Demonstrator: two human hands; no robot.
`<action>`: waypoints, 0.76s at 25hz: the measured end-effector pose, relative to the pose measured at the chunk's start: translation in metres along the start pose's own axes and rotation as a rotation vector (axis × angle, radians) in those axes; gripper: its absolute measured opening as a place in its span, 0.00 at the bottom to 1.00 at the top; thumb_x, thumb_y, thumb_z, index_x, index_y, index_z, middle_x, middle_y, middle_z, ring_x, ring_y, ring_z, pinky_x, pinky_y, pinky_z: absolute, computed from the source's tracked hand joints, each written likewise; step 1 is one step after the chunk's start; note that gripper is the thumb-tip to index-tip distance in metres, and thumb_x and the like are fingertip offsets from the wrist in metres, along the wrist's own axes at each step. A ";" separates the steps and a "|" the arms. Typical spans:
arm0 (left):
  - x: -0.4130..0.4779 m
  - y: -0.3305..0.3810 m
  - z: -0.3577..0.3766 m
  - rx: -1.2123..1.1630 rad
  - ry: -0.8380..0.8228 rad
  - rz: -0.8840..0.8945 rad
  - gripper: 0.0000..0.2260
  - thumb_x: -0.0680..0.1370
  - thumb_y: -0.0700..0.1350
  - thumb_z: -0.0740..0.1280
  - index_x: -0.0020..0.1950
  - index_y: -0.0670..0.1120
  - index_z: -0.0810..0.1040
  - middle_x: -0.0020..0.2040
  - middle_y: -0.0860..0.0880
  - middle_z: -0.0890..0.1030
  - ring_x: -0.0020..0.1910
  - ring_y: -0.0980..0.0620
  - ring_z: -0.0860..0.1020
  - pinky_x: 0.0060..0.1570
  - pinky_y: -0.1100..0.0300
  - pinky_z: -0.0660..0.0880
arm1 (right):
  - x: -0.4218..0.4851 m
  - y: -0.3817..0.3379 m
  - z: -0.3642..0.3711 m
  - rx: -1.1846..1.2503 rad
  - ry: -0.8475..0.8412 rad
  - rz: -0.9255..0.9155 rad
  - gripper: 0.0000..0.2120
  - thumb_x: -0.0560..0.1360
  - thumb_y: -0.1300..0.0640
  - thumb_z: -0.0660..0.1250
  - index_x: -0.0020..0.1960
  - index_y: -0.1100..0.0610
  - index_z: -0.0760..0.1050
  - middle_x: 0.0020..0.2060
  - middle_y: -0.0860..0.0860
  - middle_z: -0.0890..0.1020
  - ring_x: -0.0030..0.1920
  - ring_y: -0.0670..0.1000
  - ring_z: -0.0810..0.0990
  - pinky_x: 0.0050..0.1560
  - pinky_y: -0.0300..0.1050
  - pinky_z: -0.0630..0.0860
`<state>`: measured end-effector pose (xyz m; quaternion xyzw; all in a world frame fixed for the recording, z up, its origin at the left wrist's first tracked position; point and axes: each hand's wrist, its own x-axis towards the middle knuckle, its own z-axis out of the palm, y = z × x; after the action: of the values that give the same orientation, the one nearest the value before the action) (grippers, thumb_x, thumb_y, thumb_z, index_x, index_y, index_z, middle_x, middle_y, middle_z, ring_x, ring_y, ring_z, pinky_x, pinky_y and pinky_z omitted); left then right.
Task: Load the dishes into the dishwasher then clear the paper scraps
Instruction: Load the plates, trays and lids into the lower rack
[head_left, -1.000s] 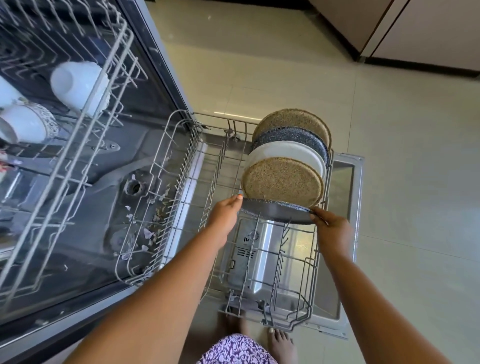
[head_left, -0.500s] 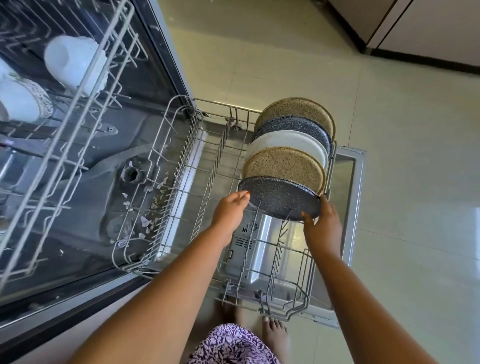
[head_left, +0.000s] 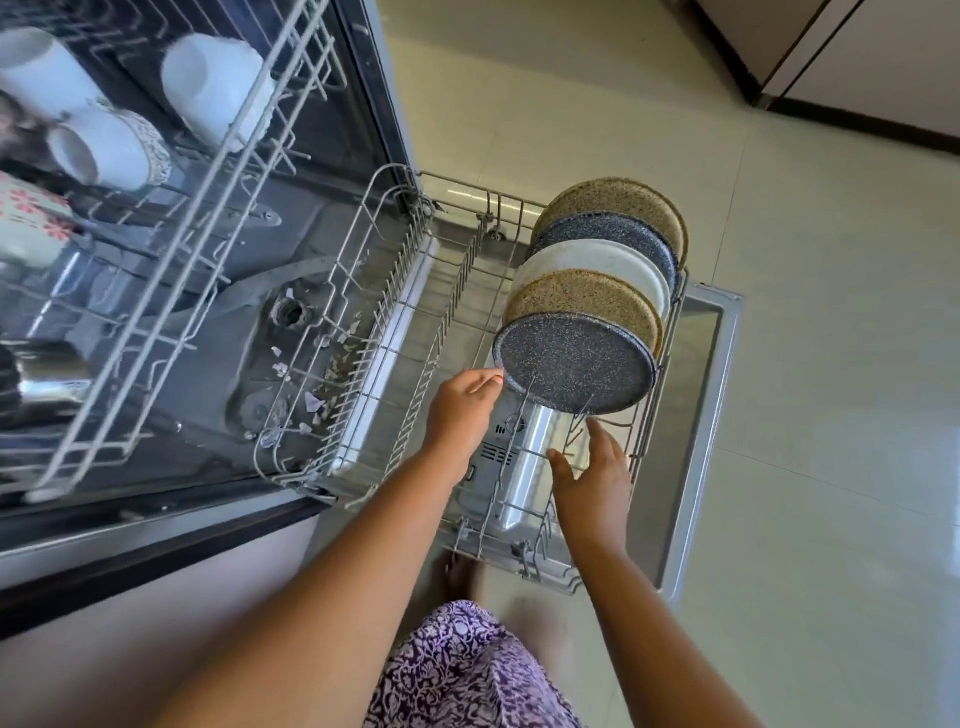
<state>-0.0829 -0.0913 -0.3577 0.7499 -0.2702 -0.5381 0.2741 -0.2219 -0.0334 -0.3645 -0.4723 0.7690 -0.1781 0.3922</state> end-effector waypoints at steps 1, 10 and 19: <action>-0.010 0.000 -0.006 -0.012 0.006 -0.007 0.08 0.78 0.44 0.65 0.54 0.50 0.80 0.49 0.51 0.82 0.50 0.48 0.80 0.52 0.51 0.77 | -0.005 -0.003 -0.003 0.003 -0.014 -0.009 0.28 0.76 0.57 0.67 0.73 0.60 0.61 0.70 0.57 0.67 0.70 0.55 0.64 0.72 0.48 0.60; -0.131 0.005 -0.081 -0.161 0.110 -0.026 0.07 0.79 0.45 0.62 0.53 0.52 0.79 0.49 0.47 0.82 0.45 0.49 0.78 0.47 0.54 0.73 | -0.083 -0.057 -0.069 -0.048 -0.133 -0.231 0.26 0.76 0.56 0.66 0.72 0.58 0.64 0.68 0.56 0.69 0.68 0.55 0.67 0.70 0.48 0.63; -0.289 0.064 -0.187 -0.457 0.310 0.086 0.09 0.80 0.42 0.61 0.57 0.46 0.79 0.49 0.48 0.82 0.47 0.50 0.80 0.49 0.56 0.77 | -0.180 -0.172 -0.124 -0.039 -0.291 -0.658 0.22 0.76 0.56 0.67 0.68 0.57 0.69 0.65 0.55 0.72 0.66 0.55 0.70 0.64 0.45 0.67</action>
<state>0.0088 0.0888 -0.0721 0.7297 -0.1284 -0.4519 0.4968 -0.1721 0.0262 -0.0978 -0.7224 0.5152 -0.2109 0.4100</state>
